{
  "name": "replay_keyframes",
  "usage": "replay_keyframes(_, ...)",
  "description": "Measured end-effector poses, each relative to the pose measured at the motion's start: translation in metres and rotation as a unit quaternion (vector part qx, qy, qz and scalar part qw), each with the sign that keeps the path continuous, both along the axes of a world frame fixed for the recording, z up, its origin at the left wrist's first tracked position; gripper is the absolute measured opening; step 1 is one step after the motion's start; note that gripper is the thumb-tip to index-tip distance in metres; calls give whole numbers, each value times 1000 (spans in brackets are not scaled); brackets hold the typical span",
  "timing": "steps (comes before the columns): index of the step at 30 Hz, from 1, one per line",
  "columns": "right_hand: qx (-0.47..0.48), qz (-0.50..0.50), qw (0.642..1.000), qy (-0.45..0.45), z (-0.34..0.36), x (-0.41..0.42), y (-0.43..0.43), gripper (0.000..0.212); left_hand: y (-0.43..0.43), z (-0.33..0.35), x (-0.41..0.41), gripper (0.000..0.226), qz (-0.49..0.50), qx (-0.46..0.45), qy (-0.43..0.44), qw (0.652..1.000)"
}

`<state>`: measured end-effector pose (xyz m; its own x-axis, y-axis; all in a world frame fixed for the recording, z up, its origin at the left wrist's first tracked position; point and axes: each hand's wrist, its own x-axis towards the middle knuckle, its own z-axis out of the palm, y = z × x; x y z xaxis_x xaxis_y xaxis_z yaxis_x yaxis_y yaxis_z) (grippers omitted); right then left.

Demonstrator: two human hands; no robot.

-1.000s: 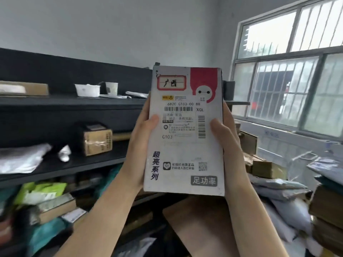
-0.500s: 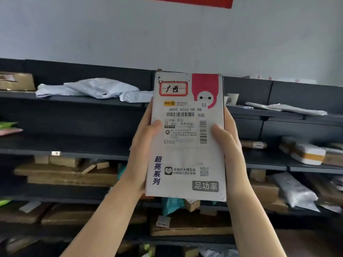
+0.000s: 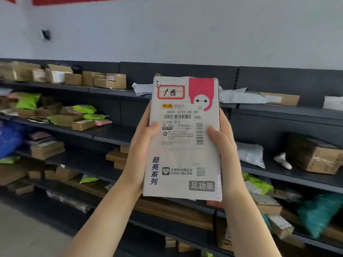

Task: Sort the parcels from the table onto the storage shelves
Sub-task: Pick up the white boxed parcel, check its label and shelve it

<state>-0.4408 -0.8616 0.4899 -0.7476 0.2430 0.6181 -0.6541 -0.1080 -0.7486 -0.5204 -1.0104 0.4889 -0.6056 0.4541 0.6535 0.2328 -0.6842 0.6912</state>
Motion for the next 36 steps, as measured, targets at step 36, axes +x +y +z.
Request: replay_keyframes(36,-75,10,989,-126,-85,-614,-143,53,-149,-79,-598,48,111,-99,-118,982)
